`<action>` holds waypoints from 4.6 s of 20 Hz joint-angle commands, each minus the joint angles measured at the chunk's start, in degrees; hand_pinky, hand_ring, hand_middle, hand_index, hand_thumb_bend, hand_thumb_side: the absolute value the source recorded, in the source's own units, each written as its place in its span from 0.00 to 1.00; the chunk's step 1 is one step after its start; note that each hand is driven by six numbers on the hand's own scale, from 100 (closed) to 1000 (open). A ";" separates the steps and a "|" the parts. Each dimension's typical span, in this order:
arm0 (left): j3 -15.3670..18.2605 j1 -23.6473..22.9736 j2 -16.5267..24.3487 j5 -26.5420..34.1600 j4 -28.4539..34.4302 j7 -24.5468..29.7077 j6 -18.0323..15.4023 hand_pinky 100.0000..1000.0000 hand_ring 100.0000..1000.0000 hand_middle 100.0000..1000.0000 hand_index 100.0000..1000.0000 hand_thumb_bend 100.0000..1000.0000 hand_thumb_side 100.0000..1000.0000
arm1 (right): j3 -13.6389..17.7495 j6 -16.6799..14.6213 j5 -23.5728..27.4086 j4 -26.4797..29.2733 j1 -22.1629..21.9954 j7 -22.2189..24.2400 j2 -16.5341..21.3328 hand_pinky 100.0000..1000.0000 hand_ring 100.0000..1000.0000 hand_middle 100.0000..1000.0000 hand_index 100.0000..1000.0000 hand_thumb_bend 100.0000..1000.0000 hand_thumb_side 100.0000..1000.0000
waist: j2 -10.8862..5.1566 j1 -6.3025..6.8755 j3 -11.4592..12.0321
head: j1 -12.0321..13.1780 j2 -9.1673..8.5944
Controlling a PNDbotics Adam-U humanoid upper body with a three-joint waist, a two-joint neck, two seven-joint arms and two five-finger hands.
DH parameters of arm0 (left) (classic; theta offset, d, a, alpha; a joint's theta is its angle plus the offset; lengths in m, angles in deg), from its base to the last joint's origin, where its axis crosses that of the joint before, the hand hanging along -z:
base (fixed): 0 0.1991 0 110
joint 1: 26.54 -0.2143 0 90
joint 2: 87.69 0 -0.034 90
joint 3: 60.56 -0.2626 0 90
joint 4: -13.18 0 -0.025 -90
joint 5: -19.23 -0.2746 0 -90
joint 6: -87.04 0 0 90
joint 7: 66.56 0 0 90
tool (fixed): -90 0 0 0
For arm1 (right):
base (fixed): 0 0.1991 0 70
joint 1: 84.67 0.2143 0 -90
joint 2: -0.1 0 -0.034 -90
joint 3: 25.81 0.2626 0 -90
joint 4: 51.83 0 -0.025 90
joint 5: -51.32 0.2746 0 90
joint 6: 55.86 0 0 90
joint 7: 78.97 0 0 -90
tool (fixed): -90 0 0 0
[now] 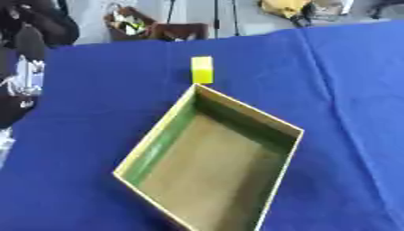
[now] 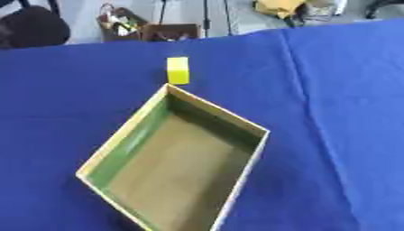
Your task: Pick up objects on the table and place them in the box.
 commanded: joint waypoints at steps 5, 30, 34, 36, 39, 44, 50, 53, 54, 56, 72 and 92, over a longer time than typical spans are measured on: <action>-3.69 6.30 10.59 -11.68 1.04 9.12 9.91 0.44 0.57 0.67 0.83 0.00 0.74 | -0.22 -0.06 0.42 1.09 0.46 0.67 1.39 0.66 0.65 0.75 0.89 0.00 0.82 | -1.34 0.28 -1.00 | 1.08 -0.52; -14.45 37.96 3.33 -27.41 -38.39 36.55 -2.05 0.69 0.82 0.92 1.00 0.32 0.84 | -2.26 -0.54 0.48 1.09 1.75 3.46 2.23 0.67 0.64 0.75 0.89 0.02 0.84 | 1.00 3.68 -8.67 | 8.21 -1.95; -13.37 40.65 1.47 -31.40 -43.53 37.65 -3.41 0.69 0.83 0.93 1.00 0.39 0.84 | -2.37 -0.54 0.42 1.09 2.09 3.72 2.12 0.67 0.64 0.75 0.89 0.03 0.84 | 1.77 4.23 -10.14 | 9.20 -2.27; -12.92 41.41 0.78 -33.26 -45.78 37.61 -3.91 0.70 0.83 0.93 1.00 0.44 0.83 | -2.40 -0.57 0.36 1.09 2.21 3.77 2.11 0.67 0.64 0.75 0.89 0.04 0.84 | 2.14 4.39 -10.79 | 9.61 -2.36; -12.41 41.85 0.26 -36.01 -48.20 37.07 -4.60 0.70 0.83 0.93 1.00 0.46 0.82 | -2.47 -0.48 0.25 1.09 2.28 3.88 2.00 0.67 0.64 0.75 0.89 0.05 0.84 | 2.70 4.63 -11.60 | 10.07 -2.71; -11.89 42.07 0.46 -39.55 -49.88 35.44 -5.35 0.69 0.82 0.91 1.00 0.46 0.79 | -2.58 -0.25 0.07 1.09 2.16 4.19 1.69 0.67 0.64 0.75 0.89 0.05 0.83 | 3.24 4.94 -12.26 | 10.62 -3.20; -11.90 42.06 0.79 -41.67 -50.56 35.60 -5.39 0.68 0.81 0.89 1.00 0.39 0.73 | -2.61 -0.15 -0.08 1.09 2.08 4.22 1.62 0.67 0.64 0.75 0.89 0.06 0.83 | 3.48 5.13 -12.54 | 11.13 -3.56; -11.74 41.87 0.86 -42.73 -50.51 34.85 -4.96 0.68 0.80 0.88 0.98 0.33 0.68 | -2.59 -0.05 -0.14 1.09 2.01 4.26 1.51 0.67 0.64 0.75 0.89 0.06 0.83 | 3.61 5.31 -12.71 | 11.27 -3.71; -11.69 41.78 0.85 -43.00 -50.59 34.50 -4.83 0.68 0.80 0.88 0.98 0.33 0.68 | -2.57 -0.01 -0.17 1.09 1.98 4.28 1.48 0.67 0.64 0.75 0.89 0.06 0.83 | 3.67 5.37 -12.79 | 11.31 -3.78; -11.63 41.62 0.92 -43.79 -50.96 34.05 -4.53 0.68 0.80 0.87 0.98 0.31 0.65 | -2.53 -0.01 -0.23 1.09 1.94 4.28 1.45 0.67 0.64 0.75 0.89 0.06 0.83 | 3.80 5.53 -12.96 | 11.44 -3.92; -9.22 41.14 0.90 -45.62 -56.16 37.36 -0.17 0.67 0.79 0.81 0.97 0.42 0.75 | -2.23 0.39 -0.71 1.09 1.89 3.59 0.83 0.68 0.63 0.74 0.89 0.08 0.80 | 5.51 6.57 -14.38 | 12.63 -4.71; -8.59 40.73 0.86 -38.99 -56.59 37.01 2.16 0.60 0.74 0.79 0.96 0.31 0.72 | -2.12 1.74 -1.96 1.09 1.78 2.78 0.12 0.68 0.62 0.73 0.86 0.12 0.77 | 7.90 7.60 -15.63 | 14.17 -6.55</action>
